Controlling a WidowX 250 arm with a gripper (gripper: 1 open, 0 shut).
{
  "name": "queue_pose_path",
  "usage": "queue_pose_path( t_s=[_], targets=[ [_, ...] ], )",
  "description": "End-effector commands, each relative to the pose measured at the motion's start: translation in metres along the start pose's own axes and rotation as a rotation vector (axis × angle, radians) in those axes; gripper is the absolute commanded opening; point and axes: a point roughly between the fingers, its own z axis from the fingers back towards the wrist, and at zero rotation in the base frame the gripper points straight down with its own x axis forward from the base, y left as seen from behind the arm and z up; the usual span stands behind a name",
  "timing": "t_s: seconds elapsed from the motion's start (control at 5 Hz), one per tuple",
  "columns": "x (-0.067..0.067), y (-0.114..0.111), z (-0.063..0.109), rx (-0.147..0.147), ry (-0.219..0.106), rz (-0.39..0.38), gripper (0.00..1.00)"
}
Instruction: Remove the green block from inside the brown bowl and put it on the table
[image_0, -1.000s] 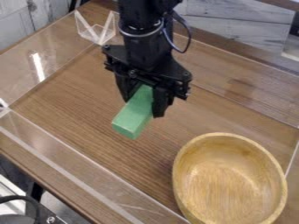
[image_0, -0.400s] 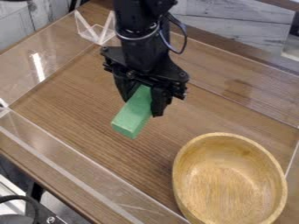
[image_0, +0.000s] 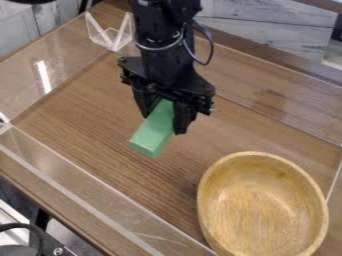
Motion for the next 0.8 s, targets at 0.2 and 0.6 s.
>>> queue_pose_path(
  t_s=[0.2,0.6],
  targets=[
    [0.015,0.004,-0.001,0.000,-0.044,0.000,0.00],
    [0.019,0.007,-0.011,0.001,-0.044,-0.007,0.00]
  ],
)
